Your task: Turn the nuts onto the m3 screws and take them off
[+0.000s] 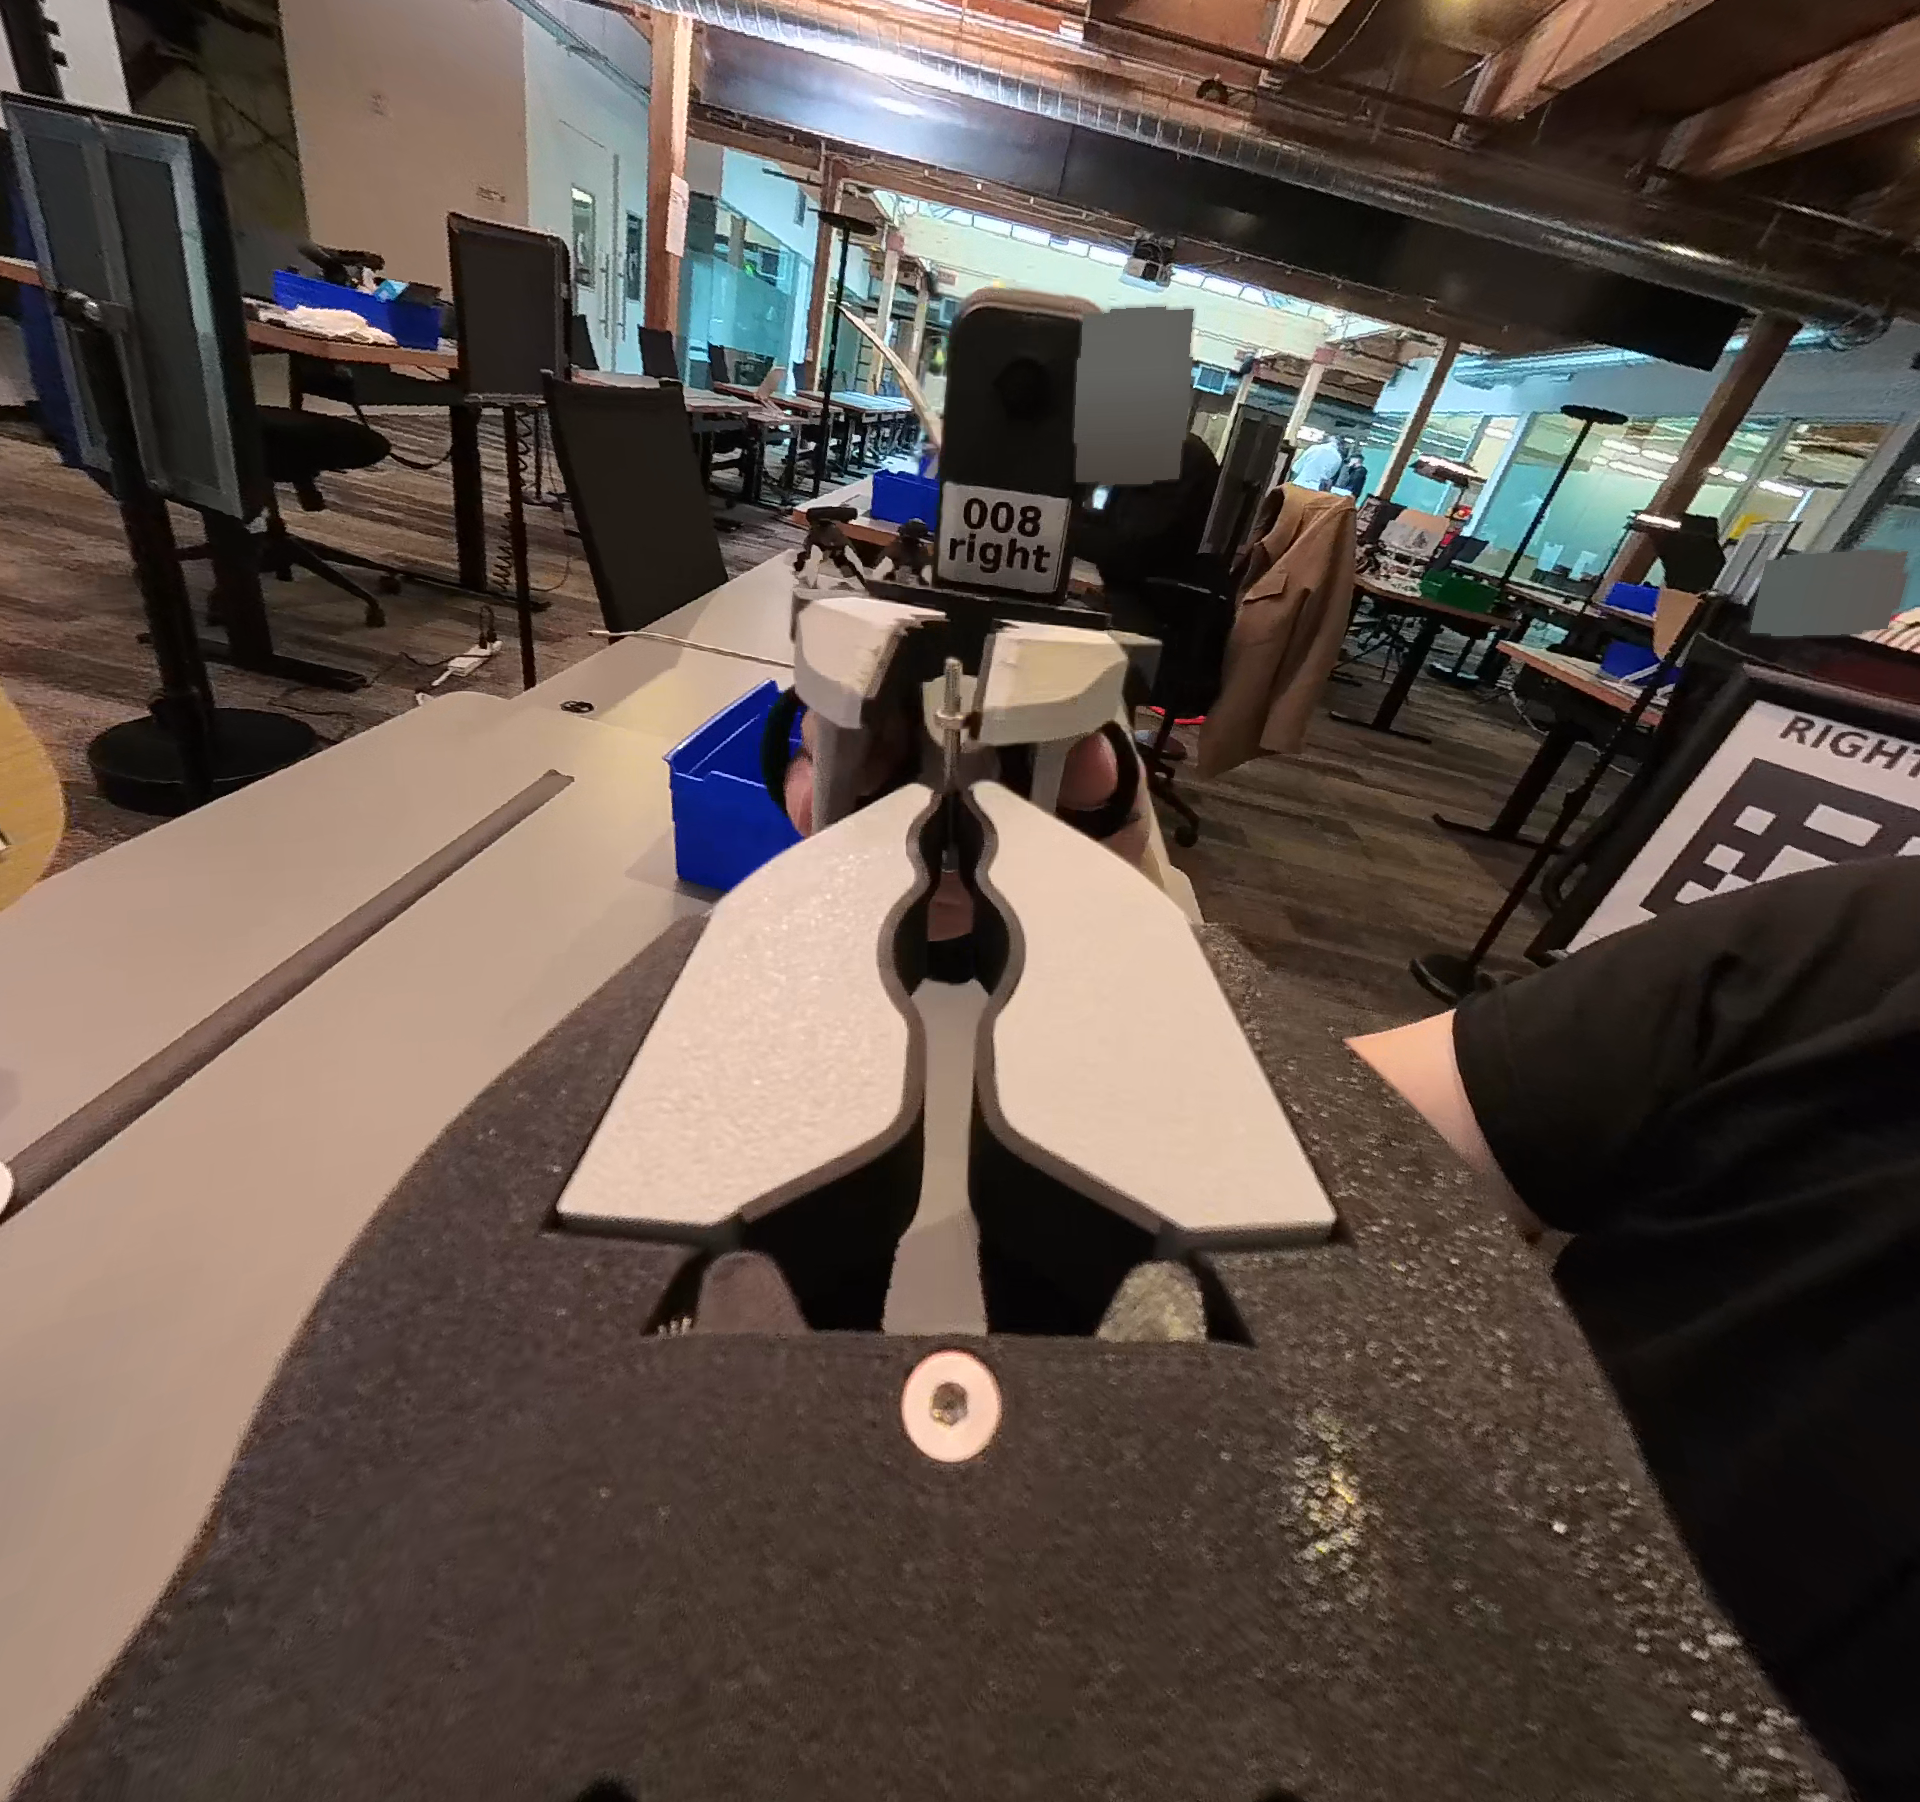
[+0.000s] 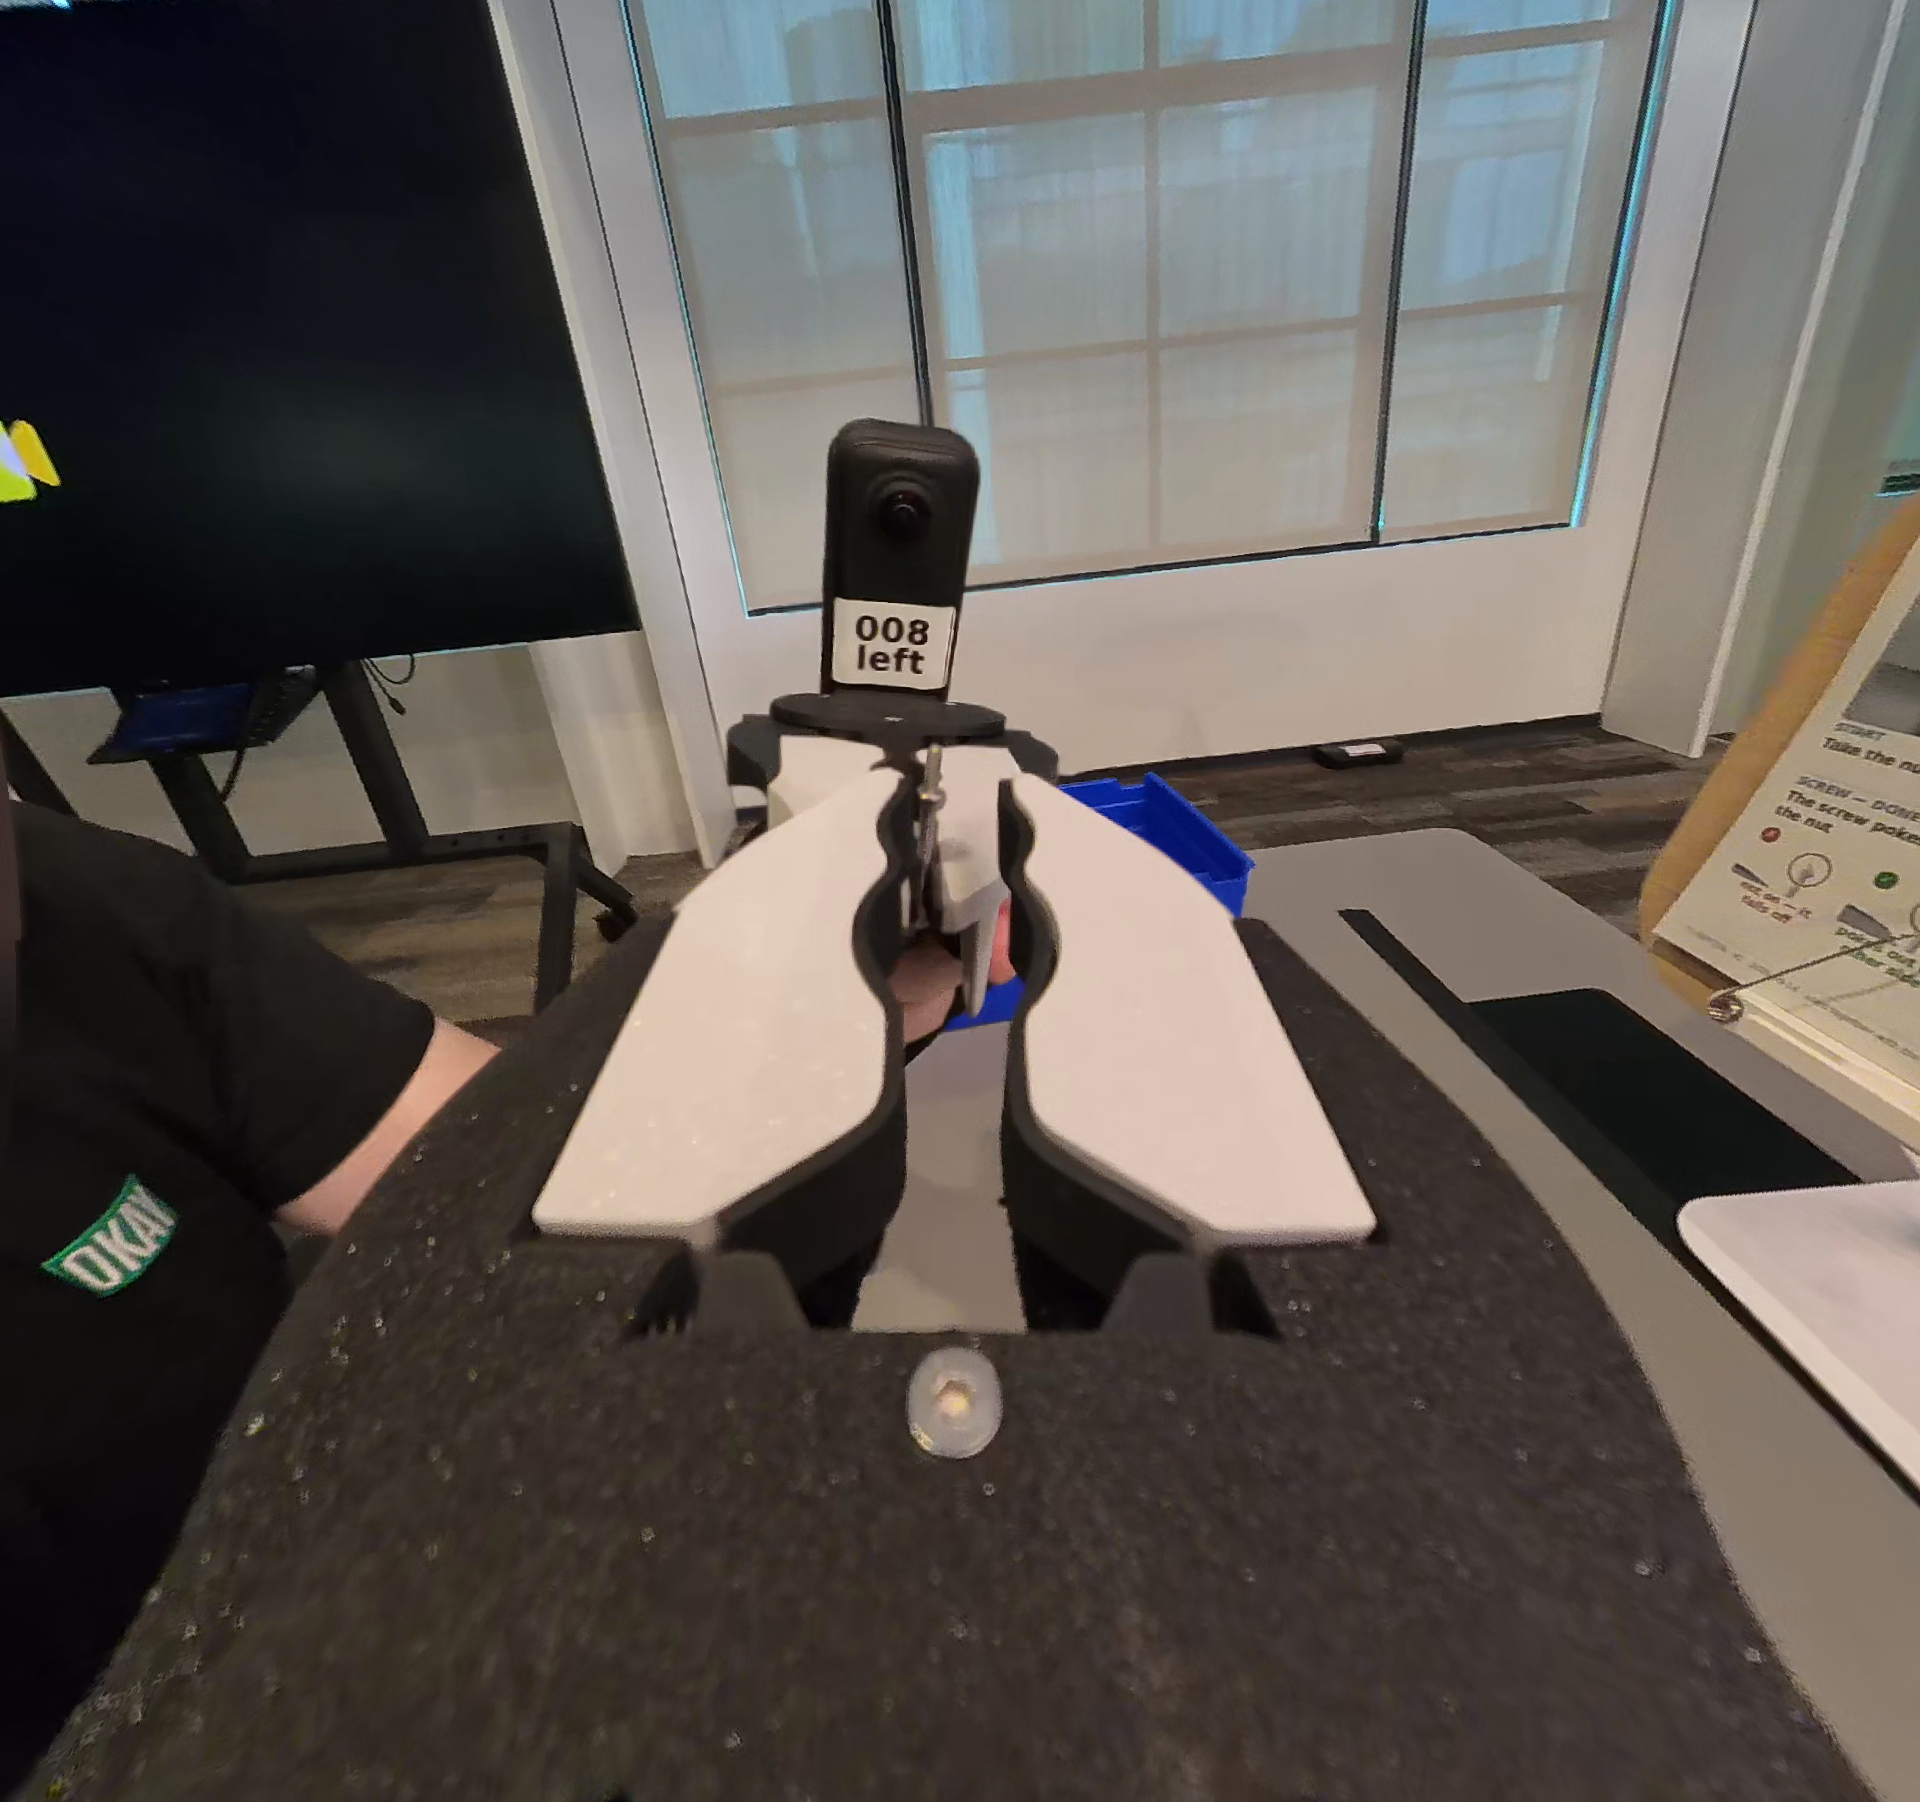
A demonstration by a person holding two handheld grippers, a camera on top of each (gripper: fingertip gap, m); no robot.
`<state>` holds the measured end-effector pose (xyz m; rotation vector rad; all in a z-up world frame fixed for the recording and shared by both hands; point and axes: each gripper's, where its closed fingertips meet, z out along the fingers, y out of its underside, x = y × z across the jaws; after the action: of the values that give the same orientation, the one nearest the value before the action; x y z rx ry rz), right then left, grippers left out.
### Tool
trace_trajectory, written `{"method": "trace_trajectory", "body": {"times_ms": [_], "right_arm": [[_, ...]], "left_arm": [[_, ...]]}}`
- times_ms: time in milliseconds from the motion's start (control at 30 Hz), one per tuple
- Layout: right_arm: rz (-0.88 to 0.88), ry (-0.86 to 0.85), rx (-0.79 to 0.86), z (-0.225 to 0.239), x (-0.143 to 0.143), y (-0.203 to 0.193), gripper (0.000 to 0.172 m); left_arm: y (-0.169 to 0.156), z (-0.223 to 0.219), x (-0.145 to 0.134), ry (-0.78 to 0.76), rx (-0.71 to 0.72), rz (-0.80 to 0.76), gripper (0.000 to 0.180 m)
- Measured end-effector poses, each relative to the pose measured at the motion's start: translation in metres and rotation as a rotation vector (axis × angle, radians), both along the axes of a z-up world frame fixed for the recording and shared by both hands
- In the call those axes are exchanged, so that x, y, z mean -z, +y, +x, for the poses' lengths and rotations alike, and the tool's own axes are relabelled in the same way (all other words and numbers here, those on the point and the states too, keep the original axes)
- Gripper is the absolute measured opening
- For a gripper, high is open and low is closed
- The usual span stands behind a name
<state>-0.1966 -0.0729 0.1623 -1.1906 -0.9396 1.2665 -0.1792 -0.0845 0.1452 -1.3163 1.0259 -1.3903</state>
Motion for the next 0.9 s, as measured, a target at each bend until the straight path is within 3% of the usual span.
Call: {"method": "trace_trajectory", "body": {"times_ms": [67, 367, 867, 900], "right_arm": [[-0.018, 0.026, 0.006, 0.008, -0.003, 0.004, 0.008], [0.047, -0.036, 0.013, -0.009, 0.001, -0.007, 0.012], [0.026, 0.013, 0.007, -0.001, -0.004, -0.003, 0.015], [0.009, 0.025, 0.008, 0.004, -0.004, 0.000, 0.009]], "left_arm": [[0.001, -0.004, -0.002, -0.010, -0.002, 0.000, 0.002], [-0.005, 0.002, 0.000, 0.010, 0.017, 0.013, 0.002], [-0.003, -0.002, -0.003, 0.003, -0.010, 0.023, 0.002], [-0.003, -0.004, -0.004, -0.002, -0.013, 0.025, 0.002]]}}
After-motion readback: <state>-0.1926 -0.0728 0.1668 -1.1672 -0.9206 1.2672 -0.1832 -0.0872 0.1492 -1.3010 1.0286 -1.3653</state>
